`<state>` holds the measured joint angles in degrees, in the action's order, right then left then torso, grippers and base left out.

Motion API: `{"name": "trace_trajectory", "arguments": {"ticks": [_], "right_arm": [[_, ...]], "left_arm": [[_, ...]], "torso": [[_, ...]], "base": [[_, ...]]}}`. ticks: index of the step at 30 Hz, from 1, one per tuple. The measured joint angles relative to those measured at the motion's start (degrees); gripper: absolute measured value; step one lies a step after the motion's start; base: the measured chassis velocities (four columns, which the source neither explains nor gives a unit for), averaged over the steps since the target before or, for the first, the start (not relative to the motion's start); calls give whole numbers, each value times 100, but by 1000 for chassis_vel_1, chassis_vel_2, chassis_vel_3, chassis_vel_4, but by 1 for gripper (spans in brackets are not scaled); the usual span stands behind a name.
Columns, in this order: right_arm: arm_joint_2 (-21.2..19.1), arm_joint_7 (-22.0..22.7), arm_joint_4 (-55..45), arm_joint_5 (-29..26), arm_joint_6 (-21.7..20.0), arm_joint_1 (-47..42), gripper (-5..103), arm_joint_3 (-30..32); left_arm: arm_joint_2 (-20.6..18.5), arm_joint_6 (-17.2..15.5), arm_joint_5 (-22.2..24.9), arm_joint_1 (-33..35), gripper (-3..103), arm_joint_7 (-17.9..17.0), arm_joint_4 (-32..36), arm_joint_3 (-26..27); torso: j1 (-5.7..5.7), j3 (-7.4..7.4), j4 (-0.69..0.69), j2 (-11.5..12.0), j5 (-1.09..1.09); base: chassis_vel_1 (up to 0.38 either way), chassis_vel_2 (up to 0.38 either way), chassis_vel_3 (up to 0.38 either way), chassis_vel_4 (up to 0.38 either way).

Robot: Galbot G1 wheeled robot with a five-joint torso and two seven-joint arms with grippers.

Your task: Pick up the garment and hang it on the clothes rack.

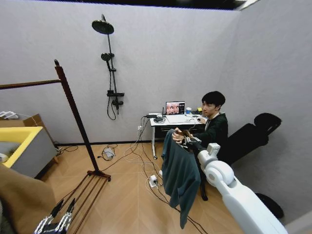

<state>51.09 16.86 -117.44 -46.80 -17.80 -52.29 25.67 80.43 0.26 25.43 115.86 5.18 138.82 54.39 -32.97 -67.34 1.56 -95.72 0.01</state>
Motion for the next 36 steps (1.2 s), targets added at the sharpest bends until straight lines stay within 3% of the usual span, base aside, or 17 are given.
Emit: {"name": "trace_trajectory", "arguments": {"ticks": [9, 24, 36], "right_arm": [[-119, 315, -788, -232, -87, -433, 10, 242], [-86, 298, -904, -21, -100, -706, 10, 351], [-112, 215, -899, 66, -65, -788, 10, 389]], "left_arm": [[0, 0, 0, 0, 46, 0, 0, 0], [0, 0, 0, 0, 46, 0, 0, 0], [0, 0, 0, 0, 46, -1, 0, 0]], "torso": [[0, 0, -4, 0, -1], [2, 1, -3, -1, -1], [-3, -1, -1, 1, -1]], "base": [[0, 0, 0, 0], [-20, 25, 25, -24], [-159, 156, 160, -167]]}}
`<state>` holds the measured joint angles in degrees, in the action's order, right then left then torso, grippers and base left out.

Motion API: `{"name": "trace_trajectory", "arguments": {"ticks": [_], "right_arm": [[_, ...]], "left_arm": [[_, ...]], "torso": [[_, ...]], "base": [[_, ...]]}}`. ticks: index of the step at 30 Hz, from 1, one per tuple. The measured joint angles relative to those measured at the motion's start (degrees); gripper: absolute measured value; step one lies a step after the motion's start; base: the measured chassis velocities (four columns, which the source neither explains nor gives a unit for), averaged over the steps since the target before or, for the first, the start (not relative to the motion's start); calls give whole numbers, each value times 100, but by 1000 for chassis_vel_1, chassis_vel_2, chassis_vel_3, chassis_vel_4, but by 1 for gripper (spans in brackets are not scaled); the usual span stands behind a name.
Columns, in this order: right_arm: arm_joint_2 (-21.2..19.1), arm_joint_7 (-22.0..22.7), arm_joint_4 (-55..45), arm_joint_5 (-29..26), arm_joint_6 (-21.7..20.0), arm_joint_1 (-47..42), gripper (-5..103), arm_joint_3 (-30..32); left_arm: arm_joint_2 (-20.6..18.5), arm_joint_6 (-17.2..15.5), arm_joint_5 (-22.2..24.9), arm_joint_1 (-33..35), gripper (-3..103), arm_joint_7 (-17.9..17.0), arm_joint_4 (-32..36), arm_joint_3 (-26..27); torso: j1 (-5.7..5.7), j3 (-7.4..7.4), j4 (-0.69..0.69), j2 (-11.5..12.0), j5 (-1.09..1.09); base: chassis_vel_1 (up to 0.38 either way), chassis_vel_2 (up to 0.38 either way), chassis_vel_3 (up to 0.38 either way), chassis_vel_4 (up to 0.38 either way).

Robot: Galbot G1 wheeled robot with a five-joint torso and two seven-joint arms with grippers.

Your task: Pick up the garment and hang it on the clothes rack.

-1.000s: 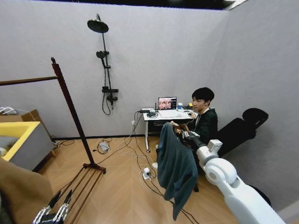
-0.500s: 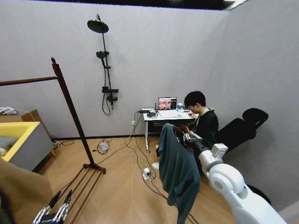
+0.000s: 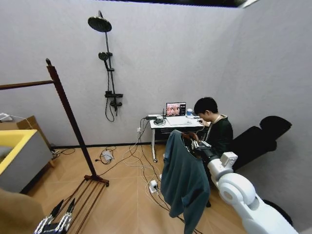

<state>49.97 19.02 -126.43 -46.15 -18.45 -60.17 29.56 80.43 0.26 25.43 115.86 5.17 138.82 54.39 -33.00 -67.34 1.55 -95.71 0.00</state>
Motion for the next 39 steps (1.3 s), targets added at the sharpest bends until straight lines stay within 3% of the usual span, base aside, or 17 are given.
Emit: {"name": "trace_trajectory", "arguments": {"ticks": [18, 39], "right_arm": [[23, -189, 255, -96, 87, 146, 10, -258], [89, -663, 887, -3, 221, 613, 10, -491]], "left_arm": [[0, 0, 0, 0, 46, 0, 0, 0], [0, 0, 0, 0, 46, 1, 0, 0]], "torso": [[-3, -1, -1, 1, -1], [2, 1, -1, -1, 0]], "base": [[-148, 147, 151, -152], [13, 10, 14, 19]]}}
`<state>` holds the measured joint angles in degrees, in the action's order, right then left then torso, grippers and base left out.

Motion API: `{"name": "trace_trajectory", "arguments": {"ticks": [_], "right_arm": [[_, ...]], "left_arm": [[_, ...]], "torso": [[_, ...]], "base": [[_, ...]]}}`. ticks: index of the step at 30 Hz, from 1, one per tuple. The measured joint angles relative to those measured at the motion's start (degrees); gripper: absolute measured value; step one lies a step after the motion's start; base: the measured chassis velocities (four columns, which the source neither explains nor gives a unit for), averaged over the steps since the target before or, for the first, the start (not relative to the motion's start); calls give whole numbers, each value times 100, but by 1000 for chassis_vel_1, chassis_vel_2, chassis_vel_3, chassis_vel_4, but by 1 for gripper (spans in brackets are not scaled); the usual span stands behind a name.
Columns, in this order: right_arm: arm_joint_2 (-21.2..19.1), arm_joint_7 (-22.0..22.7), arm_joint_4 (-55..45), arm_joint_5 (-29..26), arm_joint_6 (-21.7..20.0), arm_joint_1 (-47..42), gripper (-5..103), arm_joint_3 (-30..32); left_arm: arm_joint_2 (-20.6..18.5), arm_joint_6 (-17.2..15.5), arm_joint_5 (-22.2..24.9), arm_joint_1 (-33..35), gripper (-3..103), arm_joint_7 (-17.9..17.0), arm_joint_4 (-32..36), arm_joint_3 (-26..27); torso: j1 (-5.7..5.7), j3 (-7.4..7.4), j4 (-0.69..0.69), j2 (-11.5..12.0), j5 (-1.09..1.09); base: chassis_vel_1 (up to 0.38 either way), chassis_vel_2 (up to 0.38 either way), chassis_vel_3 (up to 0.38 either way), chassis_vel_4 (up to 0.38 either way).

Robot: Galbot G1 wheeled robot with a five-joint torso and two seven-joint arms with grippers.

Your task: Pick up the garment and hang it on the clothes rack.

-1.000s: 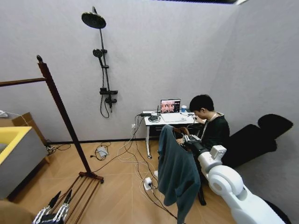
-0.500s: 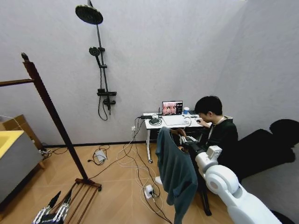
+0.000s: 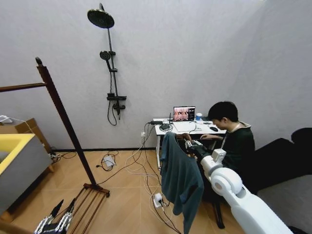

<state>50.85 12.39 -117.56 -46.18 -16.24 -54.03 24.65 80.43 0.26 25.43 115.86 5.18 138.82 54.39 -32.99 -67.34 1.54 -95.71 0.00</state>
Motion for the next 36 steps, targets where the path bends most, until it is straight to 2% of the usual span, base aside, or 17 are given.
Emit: {"name": "trace_trajectory", "arguments": {"ticks": [24, 36], "right_arm": [[-177, 72, -991, -336, -261, -70, 10, 78], [-291, -181, -931, -423, -172, 75, 10, 53]], "left_arm": [[0, 0, 0, 0, 46, 0, 0, 0], [0, 0, 0, 0, 46, 0, 0, 0]], "torso": [[1, 0, 0, -1, 0], [1, 0, -1, 0, -1]], "base": [[110, 112, 114, 106], [119, 122, 129, 117]]}}
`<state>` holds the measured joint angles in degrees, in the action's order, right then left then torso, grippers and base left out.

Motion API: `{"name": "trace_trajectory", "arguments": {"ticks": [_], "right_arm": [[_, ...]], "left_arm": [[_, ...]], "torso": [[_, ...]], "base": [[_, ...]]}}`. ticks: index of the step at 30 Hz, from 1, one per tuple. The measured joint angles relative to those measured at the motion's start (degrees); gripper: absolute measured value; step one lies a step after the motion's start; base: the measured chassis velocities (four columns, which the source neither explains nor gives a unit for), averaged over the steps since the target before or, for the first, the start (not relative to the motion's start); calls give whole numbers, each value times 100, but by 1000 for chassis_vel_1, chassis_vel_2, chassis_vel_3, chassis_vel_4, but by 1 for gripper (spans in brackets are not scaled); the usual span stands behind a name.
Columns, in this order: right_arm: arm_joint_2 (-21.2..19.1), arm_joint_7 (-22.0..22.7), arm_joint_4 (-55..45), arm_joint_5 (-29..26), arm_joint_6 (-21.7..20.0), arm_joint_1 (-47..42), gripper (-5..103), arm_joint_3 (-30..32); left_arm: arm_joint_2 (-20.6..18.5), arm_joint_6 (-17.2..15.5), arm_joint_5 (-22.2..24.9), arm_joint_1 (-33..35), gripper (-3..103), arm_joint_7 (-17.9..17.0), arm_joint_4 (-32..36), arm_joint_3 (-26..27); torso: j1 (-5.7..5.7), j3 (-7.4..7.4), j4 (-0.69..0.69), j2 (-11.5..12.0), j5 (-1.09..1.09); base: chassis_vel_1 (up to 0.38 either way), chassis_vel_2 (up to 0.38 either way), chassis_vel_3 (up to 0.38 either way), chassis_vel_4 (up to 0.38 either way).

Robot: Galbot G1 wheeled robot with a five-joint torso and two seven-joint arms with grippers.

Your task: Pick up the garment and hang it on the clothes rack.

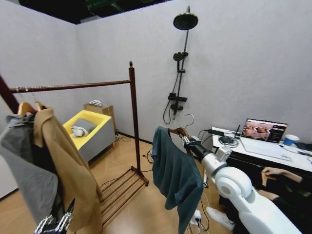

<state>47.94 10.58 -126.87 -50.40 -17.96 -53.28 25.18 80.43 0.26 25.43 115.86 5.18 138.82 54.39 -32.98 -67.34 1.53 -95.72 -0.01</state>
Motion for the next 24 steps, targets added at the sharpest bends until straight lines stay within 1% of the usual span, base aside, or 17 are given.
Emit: {"name": "trace_trajectory", "arguments": {"ticks": [8, 9, 11, 13, 14, 16, 21, 23, 24], "right_arm": [[-53, -12, 91, 41, 79, 46, 10, -35], [-66, -10, 114, 64, 105, 46, 10, -35], [-86, -36, 141, 76, 145, 50, 10, -30], [-102, -106, 173, 99, 211, 52, 10, -20], [-125, -239, 237, 221, 345, 56, 10, -8], [-143, -312, 257, 278, 422, 63, 10, -4], [-157, -240, 198, 135, 440, 146, 10, -23], [-177, -104, 185, -1, 440, 323, 10, -87], [-177, -104, 185, -1, 440, 323, 10, -87]], "left_arm": [[0, 0, 0, 0, 46, 0, 0, 0], [0, 0, 0, 0, 46, -1, 0, 0], [0, 0, 0, 0, 46, 0, 0, 0], [0, 0, 0, 0, 46, -1, 0, 0], [0, 0, 0, 0, 46, 0, 0, 0], [0, 0, 0, 0, 46, 0, 0, 0], [0, 0, 0, 0, 46, 0, 0, 0], [0, 0, 0, 1, 46, -2, 0, 0], [0, 0, 0, 1, 46, -2, 0, 0]], "torso": [[0, 0, -1, 0, 2], [0, 0, 1, 0, 1], [0, 0, 1, 0, 0], [0, 0, 2, 0, 1], [0, 0, 2, 0, 2], [0, 0, 0, 0, 1], [1, 0, -3, 0, 0], [0, 0, -3, 0, 0], [0, 0, -3, 0, 0]], "base": [[130, 142, 128, 122], [119, 121, 151, 108], [94, 121, 125, 104], [118, 129, 125, 104], [118, 94, 126, 111], [144, 103, 117, 144], [119, 117, 101, 118], [79, 83, 58, 62], [67, 83, 33, 33]]}}
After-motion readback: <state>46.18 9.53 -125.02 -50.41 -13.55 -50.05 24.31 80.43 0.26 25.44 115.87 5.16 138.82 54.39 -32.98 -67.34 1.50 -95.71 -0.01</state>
